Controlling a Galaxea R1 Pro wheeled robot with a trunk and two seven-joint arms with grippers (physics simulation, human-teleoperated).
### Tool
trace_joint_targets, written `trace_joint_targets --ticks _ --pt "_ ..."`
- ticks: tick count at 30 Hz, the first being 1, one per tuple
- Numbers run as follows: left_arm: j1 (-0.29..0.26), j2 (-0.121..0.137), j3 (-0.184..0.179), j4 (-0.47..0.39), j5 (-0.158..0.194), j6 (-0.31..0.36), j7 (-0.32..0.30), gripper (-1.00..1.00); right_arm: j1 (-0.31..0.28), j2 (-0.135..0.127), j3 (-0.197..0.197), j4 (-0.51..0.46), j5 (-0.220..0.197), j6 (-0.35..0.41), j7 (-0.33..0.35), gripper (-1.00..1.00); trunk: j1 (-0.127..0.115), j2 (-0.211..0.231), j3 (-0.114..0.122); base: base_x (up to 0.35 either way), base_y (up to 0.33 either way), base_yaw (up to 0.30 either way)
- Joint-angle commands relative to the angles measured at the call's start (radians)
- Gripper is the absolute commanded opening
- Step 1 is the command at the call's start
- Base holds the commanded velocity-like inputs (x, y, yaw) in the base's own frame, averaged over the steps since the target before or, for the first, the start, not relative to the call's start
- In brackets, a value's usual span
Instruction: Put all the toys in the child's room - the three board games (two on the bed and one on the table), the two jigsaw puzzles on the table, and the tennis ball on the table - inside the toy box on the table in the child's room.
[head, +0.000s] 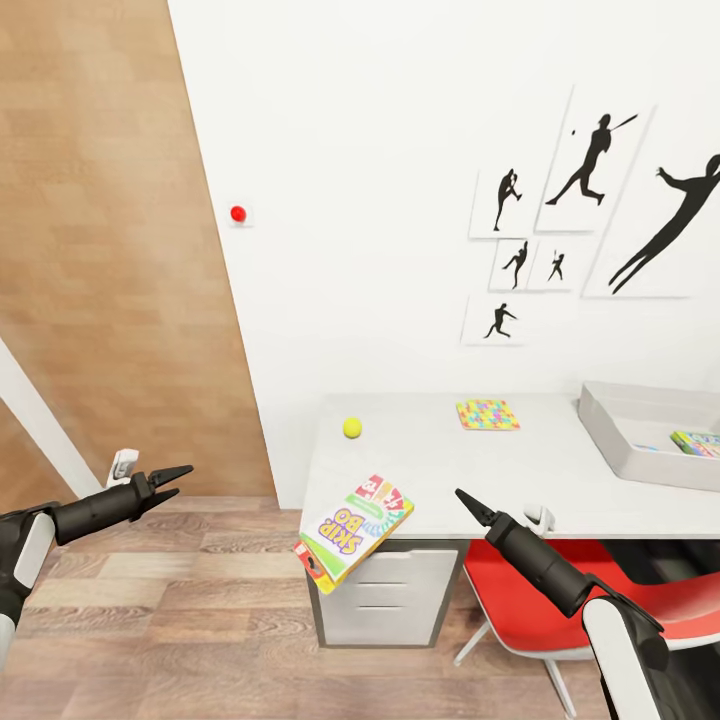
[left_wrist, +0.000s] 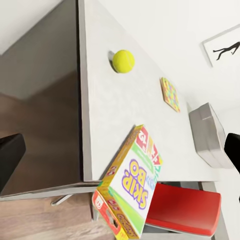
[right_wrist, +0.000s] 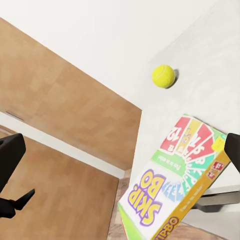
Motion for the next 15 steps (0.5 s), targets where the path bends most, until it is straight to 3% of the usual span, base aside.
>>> trace_joint_targets --ticks 1,11,15 --pt "-0.001 0.0 0.001 0.001 0.001 0.005 -0.002 1.0 -0.001 0.0 -0.002 -0.001 -0.005 0.008 0.001 1.0 0.004 -0.009 -0.005 0.0 0.0 0.0" --pt "-0.001 -0.001 0.001 0.035 0.0 0.022 -0.002 1.0 0.0 -0.001 -0.003 -0.005 -0.016 0.015 0.023 1.0 0.043 -0.079 -0.036 0.0 0.0 0.0" --pt "-0.001 0.0 0.001 0.106 -0.001 0.027 -0.002 1.0 0.001 -0.002 -0.016 -0.006 -0.017 0.05 0.1 1.0 0.058 -0.107 -0.049 0.0 0.0 0.0"
